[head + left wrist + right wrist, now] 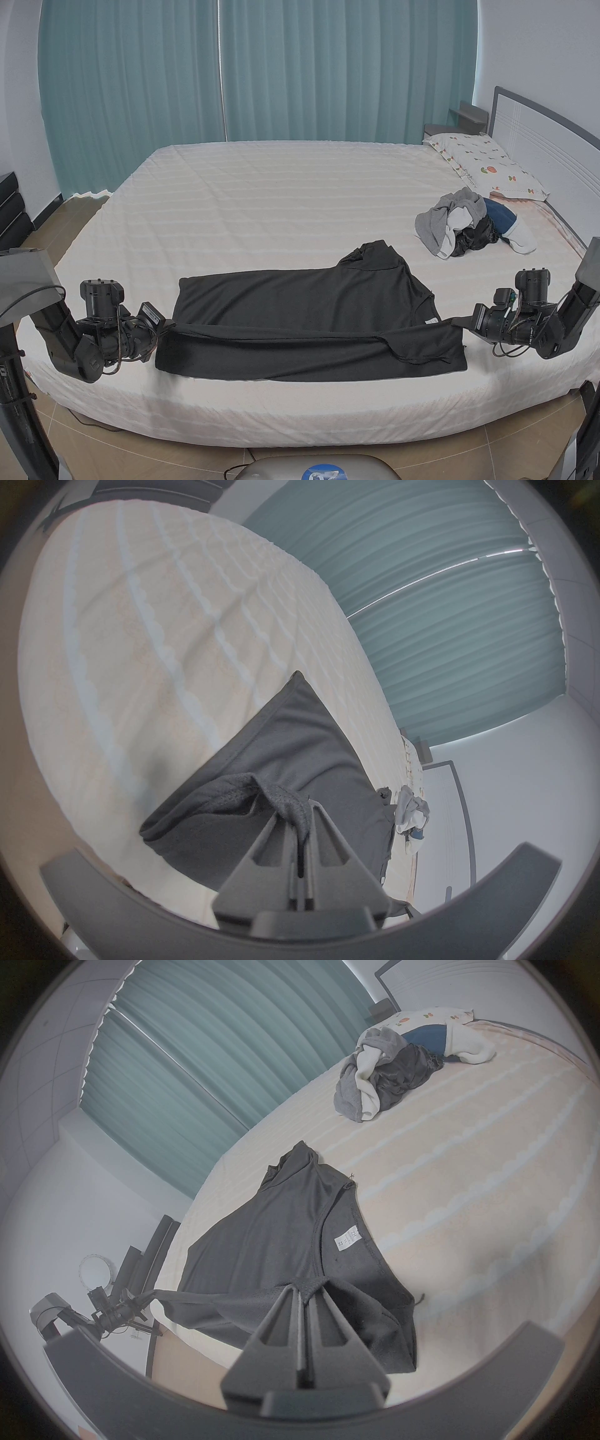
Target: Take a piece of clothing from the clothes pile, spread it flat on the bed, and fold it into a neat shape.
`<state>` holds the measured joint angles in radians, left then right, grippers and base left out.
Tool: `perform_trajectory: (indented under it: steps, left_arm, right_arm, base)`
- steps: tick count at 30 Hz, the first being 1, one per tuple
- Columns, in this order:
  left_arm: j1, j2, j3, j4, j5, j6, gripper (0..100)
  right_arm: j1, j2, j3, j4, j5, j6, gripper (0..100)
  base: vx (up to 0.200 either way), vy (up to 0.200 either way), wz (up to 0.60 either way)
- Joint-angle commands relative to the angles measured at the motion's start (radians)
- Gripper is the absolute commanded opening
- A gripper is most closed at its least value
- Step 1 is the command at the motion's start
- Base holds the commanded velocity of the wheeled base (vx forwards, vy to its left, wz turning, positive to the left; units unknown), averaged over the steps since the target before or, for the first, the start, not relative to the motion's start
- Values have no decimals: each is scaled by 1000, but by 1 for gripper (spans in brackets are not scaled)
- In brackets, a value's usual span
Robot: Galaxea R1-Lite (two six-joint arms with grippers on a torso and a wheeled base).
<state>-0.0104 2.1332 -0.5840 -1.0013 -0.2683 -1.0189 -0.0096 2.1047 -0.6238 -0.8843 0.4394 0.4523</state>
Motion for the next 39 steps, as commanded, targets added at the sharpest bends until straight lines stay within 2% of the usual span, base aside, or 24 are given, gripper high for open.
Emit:
perform_trajectory:
  steps: [1,3,7,12,18,24,29,30,32,36,39]
  left_arm:
    - [-8,53,-37,0,14,-10,0]
    - [-10,65,-49,1,26,-10,0]
    - [-26,105,-83,0,95,-12,0]
    - [-29,116,-106,0,121,-41,0]
    - [-36,125,-112,-2,127,-50,0]
    - [-36,131,-132,6,129,-52,0]
    - [-36,131,-132,7,130,-52,0]
    - [-36,131,-132,7,130,-52,100]
    - [-36,131,-132,7,130,-52,100]
    - [-36,129,-132,7,130,-56,100]
    - [-28,123,-138,6,129,-105,100]
  right_arm:
    - [28,63,-34,-2,-2,8,0]
    - [33,69,-45,-2,-10,8,0]
    - [37,107,-88,-2,-76,14,0]
    - [37,123,-117,-4,-85,68,0]
    - [37,147,-125,-15,-85,94,0]
    - [36,187,-112,-125,-91,98,0]
    - [37,204,-116,-137,-116,100,0]
    - [37,205,-117,-137,-117,103,100]
    - [37,205,-117,-137,-117,108,100]
    - [37,198,-109,-163,-116,169,100]
    - [25,178,-80,-245,-119,224,100]
  base:
    - [0,0,0]
    - [0,0,0]
    - [0,0,0]
    - [0,0,0]
    - [0,0,0]
    - [0,0,0]
    - [0,0,0]
    - [0,0,0]
    - [0,0,0]
    - [0,0,0]
    - [0,0,0]
